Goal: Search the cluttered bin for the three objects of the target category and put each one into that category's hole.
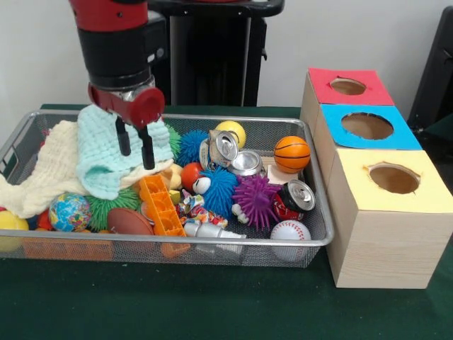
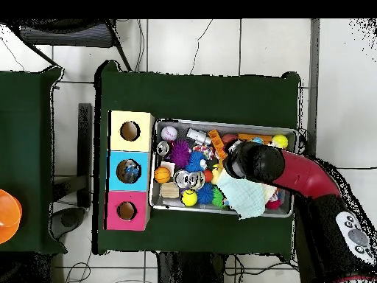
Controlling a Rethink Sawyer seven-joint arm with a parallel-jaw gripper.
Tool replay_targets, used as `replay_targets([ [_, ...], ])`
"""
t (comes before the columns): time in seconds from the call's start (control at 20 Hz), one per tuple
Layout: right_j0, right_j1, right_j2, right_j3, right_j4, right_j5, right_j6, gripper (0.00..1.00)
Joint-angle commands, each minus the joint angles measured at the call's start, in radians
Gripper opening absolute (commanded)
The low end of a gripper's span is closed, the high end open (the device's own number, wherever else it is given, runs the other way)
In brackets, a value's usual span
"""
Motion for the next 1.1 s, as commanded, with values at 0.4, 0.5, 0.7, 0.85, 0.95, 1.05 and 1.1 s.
replay_targets([
  [0.4,-0.027,0.105,0.055,-0.139,-0.251,0.113,-0.276,1.0],
  [0.5,-0.027,0.092,0.041,-0.15,-0.273,0.145,-0.277,1.0],
  [0.7,-0.013,0.071,0.019,-0.204,-0.313,0.244,-0.291,1.0],
  [0.85,-0.007,0.052,0.005,-0.238,-0.34,0.319,-0.299,1.0],
  [0.95,-0.001,0.024,-0.005,-0.244,-0.352,0.38,-0.303,1.0],
  [1.05,-0.007,0.009,-0.005,-0.229,-0.357,0.403,-0.301,1.0],
  [1.1,-0.012,0.014,-0.002,-0.217,-0.36,0.398,-0.289,1.0],
])
